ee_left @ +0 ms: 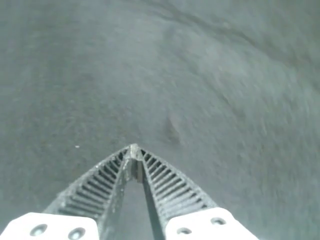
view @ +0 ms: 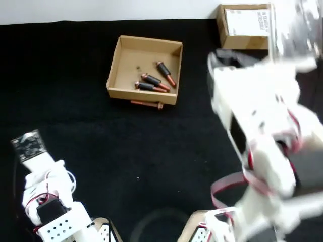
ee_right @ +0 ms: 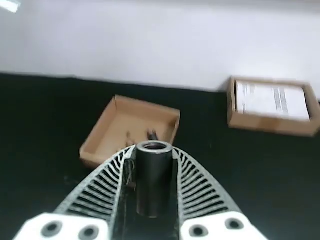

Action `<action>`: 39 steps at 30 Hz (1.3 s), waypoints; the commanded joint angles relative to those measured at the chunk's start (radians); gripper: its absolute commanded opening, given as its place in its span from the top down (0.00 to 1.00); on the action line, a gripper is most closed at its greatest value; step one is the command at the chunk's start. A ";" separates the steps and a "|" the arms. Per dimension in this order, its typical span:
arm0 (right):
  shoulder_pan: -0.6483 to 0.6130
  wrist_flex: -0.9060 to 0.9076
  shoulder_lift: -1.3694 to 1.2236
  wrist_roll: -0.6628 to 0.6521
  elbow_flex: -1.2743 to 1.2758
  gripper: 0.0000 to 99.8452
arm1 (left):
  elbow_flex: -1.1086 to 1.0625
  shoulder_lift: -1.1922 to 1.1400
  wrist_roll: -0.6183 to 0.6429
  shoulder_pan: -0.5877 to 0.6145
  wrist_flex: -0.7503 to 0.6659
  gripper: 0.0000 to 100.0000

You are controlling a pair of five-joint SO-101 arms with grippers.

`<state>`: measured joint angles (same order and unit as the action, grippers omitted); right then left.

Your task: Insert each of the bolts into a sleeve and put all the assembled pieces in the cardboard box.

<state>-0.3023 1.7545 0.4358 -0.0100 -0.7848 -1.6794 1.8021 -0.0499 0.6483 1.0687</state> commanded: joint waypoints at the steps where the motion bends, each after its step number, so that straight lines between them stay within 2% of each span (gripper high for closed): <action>1: 0.061 0.005 0.305 0.005 0.361 0.99 | 0.012 0.002 -0.054 -0.053 0.014 0.99; 3: 0.128 -0.021 0.433 0.003 0.542 0.99 | 0.025 0.001 -0.058 -0.094 0.020 0.99; 7: 0.315 -0.140 0.680 0.003 0.894 0.99 | 0.085 0.001 -0.055 -0.222 0.120 0.99; 10: 0.450 -0.268 0.866 0.003 1.127 0.99 | 0.143 -0.001 -0.057 -0.298 0.155 0.99; 14: 0.622 -0.466 1.099 0.002 1.432 0.99 | 0.249 -0.058 -0.060 -0.343 0.157 0.99; 20: 0.826 -0.704 1.395 0.002 1.816 0.99 | 0.567 -0.498 -0.055 -0.361 0.158 0.99; 25: 0.992 -0.805 1.386 0.008 1.949 0.99 | 0.931 -0.934 -0.068 -0.403 0.258 0.99; 30: 1.121 -0.938 1.386 0.008 2.078 0.99 | 1.225 -1.274 -0.212 -0.591 0.416 0.99; 39: 1.369 -1.250 1.386 0.002 2.304 0.99 | 1.577 -1.658 -0.549 -0.814 0.396 0.99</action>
<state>0.9927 0.6114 1.8136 -0.0100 1.4799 -0.2202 0.2279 -0.5132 -0.1082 1.4845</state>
